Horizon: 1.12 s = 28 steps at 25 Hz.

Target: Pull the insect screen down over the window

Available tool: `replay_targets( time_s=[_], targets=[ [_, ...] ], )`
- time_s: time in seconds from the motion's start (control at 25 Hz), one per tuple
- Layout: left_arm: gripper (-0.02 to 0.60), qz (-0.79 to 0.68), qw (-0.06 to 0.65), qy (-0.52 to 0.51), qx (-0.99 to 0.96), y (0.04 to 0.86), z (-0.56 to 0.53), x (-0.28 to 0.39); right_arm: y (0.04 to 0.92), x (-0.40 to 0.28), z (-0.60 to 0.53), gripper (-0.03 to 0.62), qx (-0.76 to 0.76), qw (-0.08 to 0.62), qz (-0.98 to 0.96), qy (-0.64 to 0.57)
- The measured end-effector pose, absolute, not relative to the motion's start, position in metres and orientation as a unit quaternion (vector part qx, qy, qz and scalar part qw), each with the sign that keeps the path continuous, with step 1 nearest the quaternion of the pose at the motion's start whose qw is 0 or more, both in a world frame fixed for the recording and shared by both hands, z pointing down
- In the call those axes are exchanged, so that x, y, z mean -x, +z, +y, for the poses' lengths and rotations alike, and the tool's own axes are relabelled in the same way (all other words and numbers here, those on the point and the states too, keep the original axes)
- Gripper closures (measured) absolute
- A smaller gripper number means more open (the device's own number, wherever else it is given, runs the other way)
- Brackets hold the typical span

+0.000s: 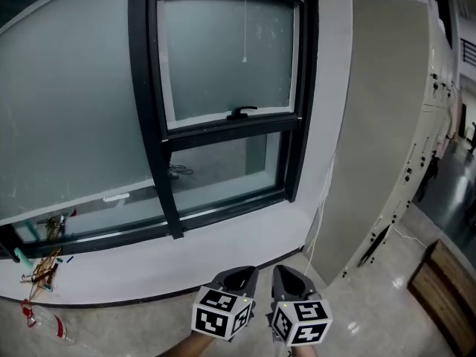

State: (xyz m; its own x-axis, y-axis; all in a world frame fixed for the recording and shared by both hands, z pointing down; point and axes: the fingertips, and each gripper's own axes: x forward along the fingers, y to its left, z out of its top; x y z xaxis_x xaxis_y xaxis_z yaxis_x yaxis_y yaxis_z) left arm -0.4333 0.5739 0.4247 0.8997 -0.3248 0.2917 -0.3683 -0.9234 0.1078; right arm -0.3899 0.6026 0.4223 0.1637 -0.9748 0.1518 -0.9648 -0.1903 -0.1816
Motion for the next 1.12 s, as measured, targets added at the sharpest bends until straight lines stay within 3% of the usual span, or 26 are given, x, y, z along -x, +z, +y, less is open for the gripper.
replay_targets(
  time_s=[0.24,0.64,1.12],
  targets=[
    [0.571,-0.194,0.077,0.135,-0.969,0.417,0.576,0.366,0.419,0.323,0.605,0.589,0.755,0.020,0.646,-0.111],
    [0.571,-0.218,0.065,0.130,-0.965,0.418,0.534,0.311,0.425,0.257,0.567,0.589,0.747,0.005,0.658,-0.095],
    [0.571,-0.198,0.078,0.127,-0.969,0.433,0.366,0.242,0.437,0.189,0.401,0.589,0.759,-0.011,0.644,-0.095]
  ],
)
